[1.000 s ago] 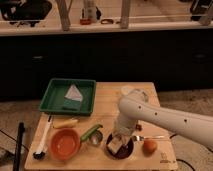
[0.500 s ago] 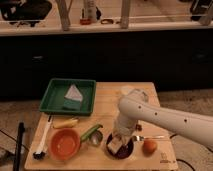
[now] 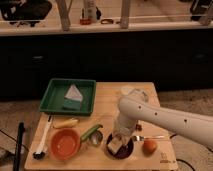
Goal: Wipe purple bowl with eraser
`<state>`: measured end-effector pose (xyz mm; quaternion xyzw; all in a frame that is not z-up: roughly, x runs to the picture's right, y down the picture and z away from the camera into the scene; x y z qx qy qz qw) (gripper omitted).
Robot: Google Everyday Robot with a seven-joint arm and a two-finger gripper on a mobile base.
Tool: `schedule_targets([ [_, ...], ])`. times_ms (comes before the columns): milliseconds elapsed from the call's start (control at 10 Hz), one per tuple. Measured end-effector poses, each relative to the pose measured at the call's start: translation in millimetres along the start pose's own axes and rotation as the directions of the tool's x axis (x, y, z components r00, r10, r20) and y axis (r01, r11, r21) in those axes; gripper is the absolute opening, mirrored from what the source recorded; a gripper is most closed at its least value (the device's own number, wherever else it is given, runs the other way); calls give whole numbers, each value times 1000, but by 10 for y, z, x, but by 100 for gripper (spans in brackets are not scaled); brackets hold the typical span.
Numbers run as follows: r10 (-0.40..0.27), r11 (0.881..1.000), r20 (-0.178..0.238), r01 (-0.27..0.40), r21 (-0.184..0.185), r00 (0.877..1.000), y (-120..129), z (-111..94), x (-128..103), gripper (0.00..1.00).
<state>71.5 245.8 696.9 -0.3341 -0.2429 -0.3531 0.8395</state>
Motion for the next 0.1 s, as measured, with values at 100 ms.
schedule_targets([
  [100,0,1000,0,0,0,1000,-1,0,0,2],
])
